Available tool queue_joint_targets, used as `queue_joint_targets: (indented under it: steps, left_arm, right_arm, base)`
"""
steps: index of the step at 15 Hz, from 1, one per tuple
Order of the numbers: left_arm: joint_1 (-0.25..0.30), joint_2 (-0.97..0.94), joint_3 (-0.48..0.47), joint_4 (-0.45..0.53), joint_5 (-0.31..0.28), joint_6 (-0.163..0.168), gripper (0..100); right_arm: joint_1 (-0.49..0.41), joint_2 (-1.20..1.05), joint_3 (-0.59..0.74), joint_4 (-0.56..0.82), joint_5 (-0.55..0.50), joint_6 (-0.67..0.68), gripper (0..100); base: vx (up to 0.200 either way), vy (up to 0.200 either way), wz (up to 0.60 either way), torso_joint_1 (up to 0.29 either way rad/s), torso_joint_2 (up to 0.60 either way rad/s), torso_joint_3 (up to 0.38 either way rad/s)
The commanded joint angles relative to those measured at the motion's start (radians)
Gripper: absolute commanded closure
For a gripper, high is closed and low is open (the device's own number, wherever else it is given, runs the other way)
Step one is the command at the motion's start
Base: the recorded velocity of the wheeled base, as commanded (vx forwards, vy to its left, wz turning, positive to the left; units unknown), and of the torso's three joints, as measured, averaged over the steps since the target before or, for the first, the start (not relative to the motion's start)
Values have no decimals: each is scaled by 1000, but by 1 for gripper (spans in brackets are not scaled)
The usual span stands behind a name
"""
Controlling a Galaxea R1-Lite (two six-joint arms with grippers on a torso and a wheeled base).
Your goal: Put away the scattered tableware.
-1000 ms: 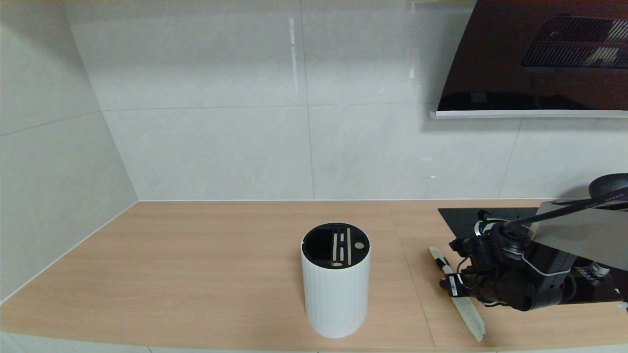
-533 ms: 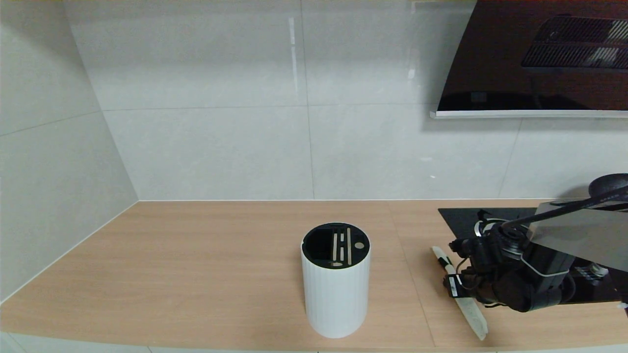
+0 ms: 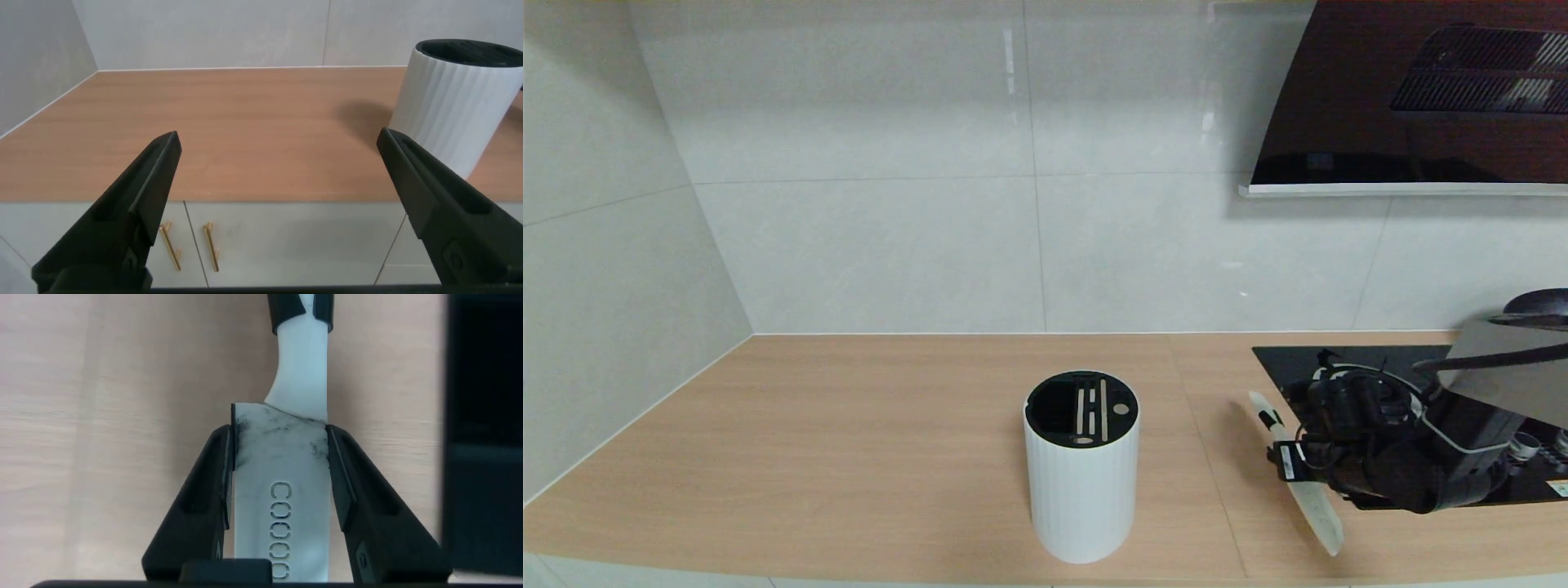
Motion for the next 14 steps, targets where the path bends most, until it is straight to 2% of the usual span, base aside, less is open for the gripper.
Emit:
queue_joint_targets:
  steps: [1, 3, 5, 6, 7, 9, 10, 12, 14]
  left_arm:
    - [0, 0, 1, -1, 0, 0, 0]
    - [0, 0, -1, -3, -2, 3, 0]
    - [0, 0, -57, 0, -51, -7, 0]
    - [-2, 9, -189, 36, -129, -84, 0]
    - [-16, 71, -286, 114, -244, -130, 0]
    - [-28, 256, -415, 223, -488, -136, 0]
    - [-26, 370, -450, 220, -583, -125, 0]
    - [-29, 604, -596, 212, -706, -104, 0]
    - [-46, 839, -762, 210, -773, -118, 0]
  right_arm:
    - [13, -202, 74, -2, 20, 0, 100]
    - [37, -320, 97, -2, 25, 1, 100]
    - [68, -435, 114, -1, 22, 1, 100]
    - [93, -509, 111, 9, 22, 0, 100]
    - [102, -547, 84, 13, 23, -4, 100]
    - [155, -596, -36, 95, 20, -10, 100]
    - [189, -622, -108, 165, 22, -10, 100]
    - [272, -645, -190, 231, 19, -7, 100]
    - [347, -662, -197, 240, 14, -7, 100]
  base:
    - [0, 0, 0, 0, 0, 0]
    - [0, 0, 0, 0, 0, 0]
    - [0, 0, 0, 0, 0, 0]
    - [0, 0, 0, 0, 0, 0]
    - [0, 0, 0, 0, 0, 0]
    - [0, 0, 0, 0, 0, 0]
    - [0, 0, 0, 0, 0, 0]
    - [0, 0, 0, 0, 0, 0]
    - [0, 0, 0, 0, 0, 0]
